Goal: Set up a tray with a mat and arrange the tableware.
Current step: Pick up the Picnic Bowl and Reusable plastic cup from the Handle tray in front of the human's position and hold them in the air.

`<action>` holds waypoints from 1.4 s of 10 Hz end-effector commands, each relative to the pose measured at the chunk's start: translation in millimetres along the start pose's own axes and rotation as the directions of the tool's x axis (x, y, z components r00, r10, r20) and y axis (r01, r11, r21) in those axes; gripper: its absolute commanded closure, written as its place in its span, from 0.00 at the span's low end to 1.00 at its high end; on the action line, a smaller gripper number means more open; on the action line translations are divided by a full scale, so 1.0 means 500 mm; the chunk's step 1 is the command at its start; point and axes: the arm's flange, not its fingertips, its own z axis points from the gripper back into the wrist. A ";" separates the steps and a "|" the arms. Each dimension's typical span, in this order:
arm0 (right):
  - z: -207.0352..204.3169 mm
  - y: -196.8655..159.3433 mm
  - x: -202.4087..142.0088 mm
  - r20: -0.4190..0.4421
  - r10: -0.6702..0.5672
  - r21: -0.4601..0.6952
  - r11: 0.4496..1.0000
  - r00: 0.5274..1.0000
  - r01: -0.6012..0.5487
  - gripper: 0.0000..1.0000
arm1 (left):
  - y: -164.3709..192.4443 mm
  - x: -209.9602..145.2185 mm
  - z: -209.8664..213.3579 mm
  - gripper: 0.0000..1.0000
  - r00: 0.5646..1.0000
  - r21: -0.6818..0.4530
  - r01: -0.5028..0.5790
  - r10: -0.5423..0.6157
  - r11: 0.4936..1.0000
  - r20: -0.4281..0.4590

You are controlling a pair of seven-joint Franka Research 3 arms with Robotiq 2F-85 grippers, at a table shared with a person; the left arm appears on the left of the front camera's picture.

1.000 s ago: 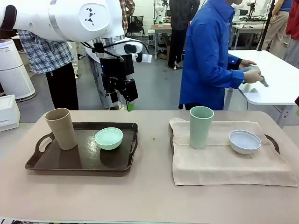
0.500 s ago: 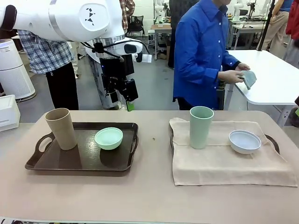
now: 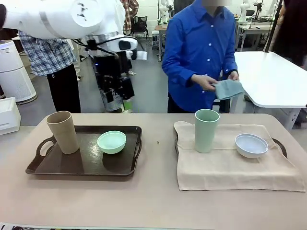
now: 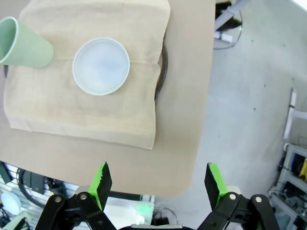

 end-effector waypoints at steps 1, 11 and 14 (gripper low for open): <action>-0.006 -0.021 -0.007 -0.030 -0.030 0.033 0.999 0.999 0.031 0.00 | 0.056 -0.106 0.005 0.00 0.999 -0.089 -0.042 0.045 0.995 0.029; -0.005 -0.236 -0.034 -0.323 -0.338 0.543 0.698 0.884 0.466 0.00 | 0.325 -0.521 0.085 0.00 0.858 -0.524 -0.063 0.314 0.849 0.406; -0.018 -0.268 -0.066 -0.430 -0.337 0.665 0.509 0.837 0.547 0.00 | 0.380 -0.603 0.061 0.00 0.742 -0.709 0.000 0.475 0.705 0.473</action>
